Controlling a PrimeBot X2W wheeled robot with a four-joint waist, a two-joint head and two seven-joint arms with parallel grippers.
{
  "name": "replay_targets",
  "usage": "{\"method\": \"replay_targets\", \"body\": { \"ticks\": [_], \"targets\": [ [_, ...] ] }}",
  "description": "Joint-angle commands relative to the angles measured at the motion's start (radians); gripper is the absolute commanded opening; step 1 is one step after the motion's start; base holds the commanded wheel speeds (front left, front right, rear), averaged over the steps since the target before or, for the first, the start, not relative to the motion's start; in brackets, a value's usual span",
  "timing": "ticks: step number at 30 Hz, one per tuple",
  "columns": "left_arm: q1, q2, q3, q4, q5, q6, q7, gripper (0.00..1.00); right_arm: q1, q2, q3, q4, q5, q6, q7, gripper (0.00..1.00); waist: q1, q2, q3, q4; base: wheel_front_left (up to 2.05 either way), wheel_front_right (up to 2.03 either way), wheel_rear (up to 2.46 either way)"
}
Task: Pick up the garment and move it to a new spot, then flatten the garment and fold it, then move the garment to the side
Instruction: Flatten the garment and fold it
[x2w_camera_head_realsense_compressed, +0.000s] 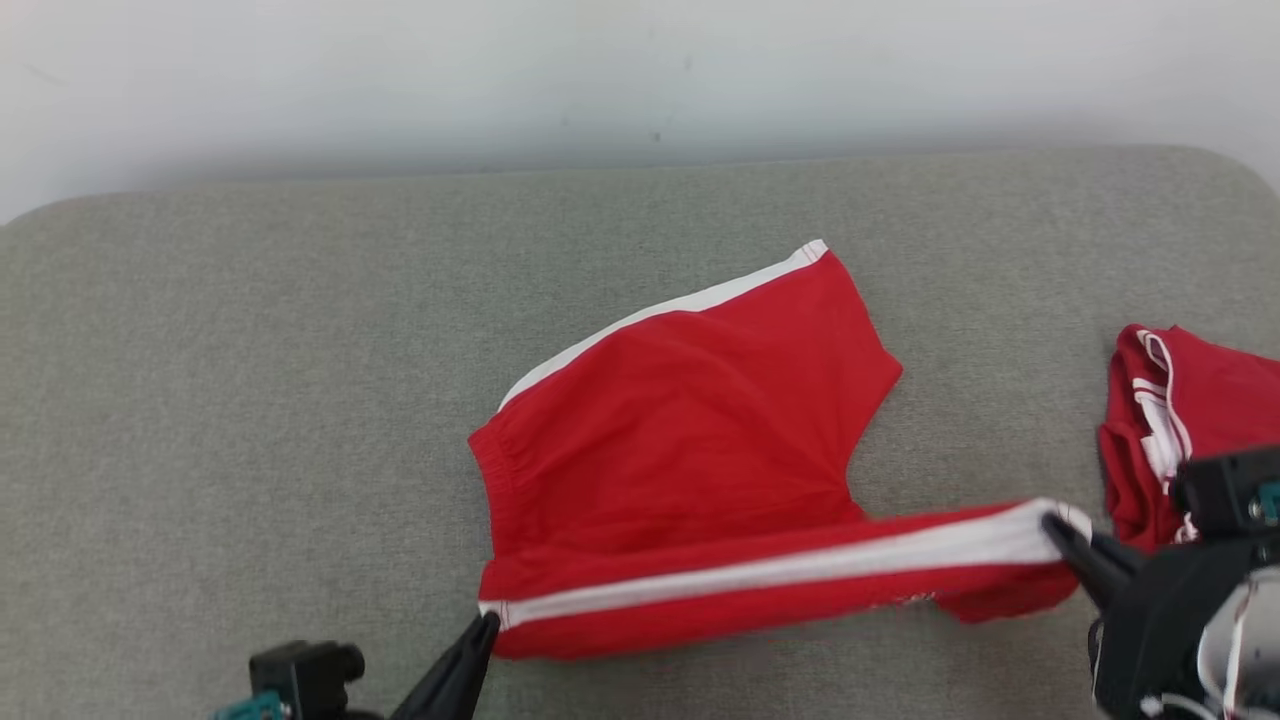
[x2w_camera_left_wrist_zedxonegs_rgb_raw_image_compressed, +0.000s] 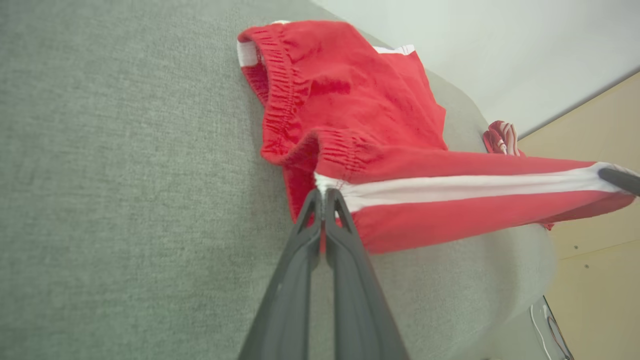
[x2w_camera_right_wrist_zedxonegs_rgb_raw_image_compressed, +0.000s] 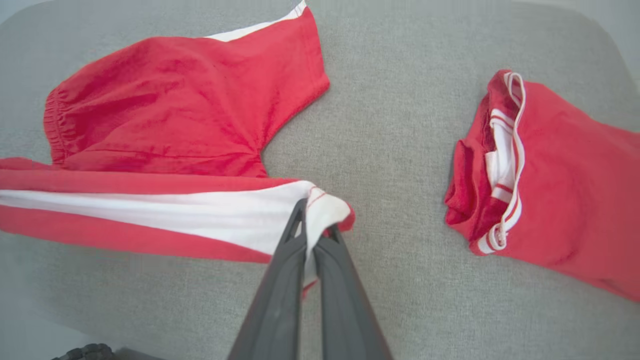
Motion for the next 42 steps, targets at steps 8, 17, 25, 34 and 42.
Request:
{"method": "replay_targets", "body": {
  "ticks": [8,17,25,34,42],
  "targets": [
    [-0.176,-0.074,0.017,0.097,-0.012,-0.013,-0.007,0.0,-0.282,-0.12,0.116,0.245,0.016,-0.003,-0.092,0.0,0.0,0.0,0.06,0.066,0.0,0.0,0.0],
    [-0.346,-0.149,0.036,0.223,-0.003,-0.034,-0.056,0.0,-0.598,-0.165,0.283,0.549,0.036,-0.003,-0.259,0.0,0.0,0.0,0.145,0.104,0.0,0.0,0.0],
    [-0.467,-0.2,0.031,0.278,0.006,-0.041,-0.068,0.0,-0.777,-0.164,0.337,0.744,0.003,-0.003,-0.386,0.0,0.0,0.0,0.205,0.142,0.0,0.0,0.0],
    [-0.553,-0.227,0.031,0.338,0.033,-0.007,-0.084,0.0,-0.946,-0.149,0.413,0.921,-0.026,-0.003,-0.495,0.0,0.0,0.0,0.252,0.165,0.0,0.0,0.0],
    [-0.581,-0.241,0.024,0.38,0.05,-0.003,-0.114,1.0,-1.011,-0.127,0.458,1.046,-0.007,-0.003,-0.573,1.0,0.0,0.0,0.258,0.173,0.0,0.0,0.0]
  ]
}}
